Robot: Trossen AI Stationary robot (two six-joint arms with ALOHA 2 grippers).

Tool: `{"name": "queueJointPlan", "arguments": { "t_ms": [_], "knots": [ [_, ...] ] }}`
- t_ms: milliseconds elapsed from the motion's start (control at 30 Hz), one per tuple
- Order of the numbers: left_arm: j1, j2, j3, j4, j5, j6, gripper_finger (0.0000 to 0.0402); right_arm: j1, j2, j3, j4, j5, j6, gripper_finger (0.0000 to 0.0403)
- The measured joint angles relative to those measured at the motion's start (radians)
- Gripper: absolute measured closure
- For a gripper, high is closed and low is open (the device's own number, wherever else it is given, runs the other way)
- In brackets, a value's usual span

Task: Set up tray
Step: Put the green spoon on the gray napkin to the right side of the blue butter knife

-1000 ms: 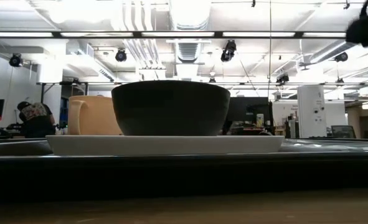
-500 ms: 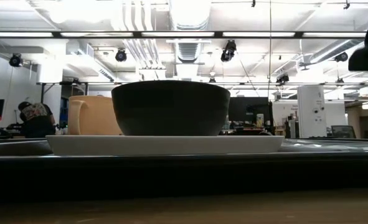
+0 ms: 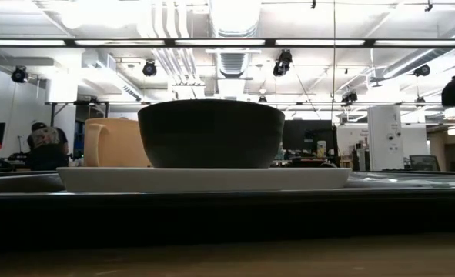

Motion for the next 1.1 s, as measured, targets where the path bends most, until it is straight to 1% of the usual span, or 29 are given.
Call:
{"name": "queueJointPlan", "arguments": {
  "t_ms": [100,300,500,600,733,933,1000,1100],
  "knots": [
    [0.000,0.000,0.000,0.000,0.000,-0.015,0.0260,0.001,0.000,-0.004,0.007,-0.001,0.033,0.0253],
    [0.001,0.001,0.002,0.001,-0.004,-0.020,0.0260,0.050,0.001,-0.002,0.034,0.000,0.070,0.0241],
    [0.001,0.001,0.004,0.007,-0.034,-0.021,0.0260,0.070,0.021,-0.011,0.057,0.001,0.079,0.0244],
    [0.001,0.001,0.004,0.015,-0.056,-0.021,0.0260,0.072,0.045,-0.019,0.084,0.004,0.078,0.0249],
    [0.001,0.001,0.004,0.021,-0.058,-0.031,0.0260,0.072,0.072,-0.035,0.149,0.005,0.070,0.0255],
    [0.001,0.001,0.004,0.022,-0.058,-0.038,0.0260,0.072,0.085,-0.050,0.178,0.011,0.063,0.0267],
    [0.001,0.001,0.004,0.022,-0.057,-0.038,0.0260,0.071,0.082,-0.059,0.194,0.012,0.060,0.0278],
    [0.001,0.001,0.004,0.022,-0.057,-0.038,0.0260,0.071,0.082,-0.062,0.208,0.018,0.051,0.0307]
  ]
}}
